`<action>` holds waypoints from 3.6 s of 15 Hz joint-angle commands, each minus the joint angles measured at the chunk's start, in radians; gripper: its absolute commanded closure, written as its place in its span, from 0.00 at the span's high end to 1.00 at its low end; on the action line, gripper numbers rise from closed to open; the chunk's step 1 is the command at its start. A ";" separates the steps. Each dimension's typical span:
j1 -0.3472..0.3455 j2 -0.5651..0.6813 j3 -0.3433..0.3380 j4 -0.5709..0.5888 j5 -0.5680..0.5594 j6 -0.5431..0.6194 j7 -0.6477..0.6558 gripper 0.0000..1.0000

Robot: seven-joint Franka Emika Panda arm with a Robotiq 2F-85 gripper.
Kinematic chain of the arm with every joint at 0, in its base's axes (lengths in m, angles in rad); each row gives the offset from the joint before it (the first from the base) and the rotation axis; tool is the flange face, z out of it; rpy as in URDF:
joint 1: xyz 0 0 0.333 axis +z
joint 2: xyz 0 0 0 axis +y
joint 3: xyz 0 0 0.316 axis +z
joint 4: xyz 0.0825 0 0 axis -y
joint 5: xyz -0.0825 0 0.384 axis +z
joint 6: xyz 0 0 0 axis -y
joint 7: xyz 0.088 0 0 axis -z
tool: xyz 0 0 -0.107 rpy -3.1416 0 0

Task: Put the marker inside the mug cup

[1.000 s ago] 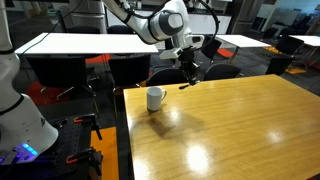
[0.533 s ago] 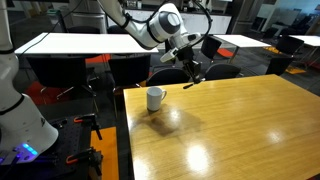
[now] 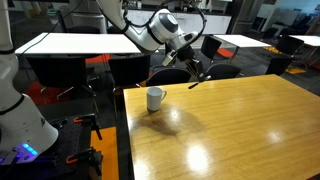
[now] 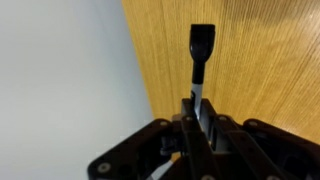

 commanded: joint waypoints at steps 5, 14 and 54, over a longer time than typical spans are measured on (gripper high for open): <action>-0.016 0.003 0.022 0.001 -0.025 -0.002 -0.001 0.03; 0.011 0.017 0.045 -0.024 -0.258 0.004 0.324 0.03; 0.165 0.103 0.255 -0.085 -0.558 -0.836 1.292 0.03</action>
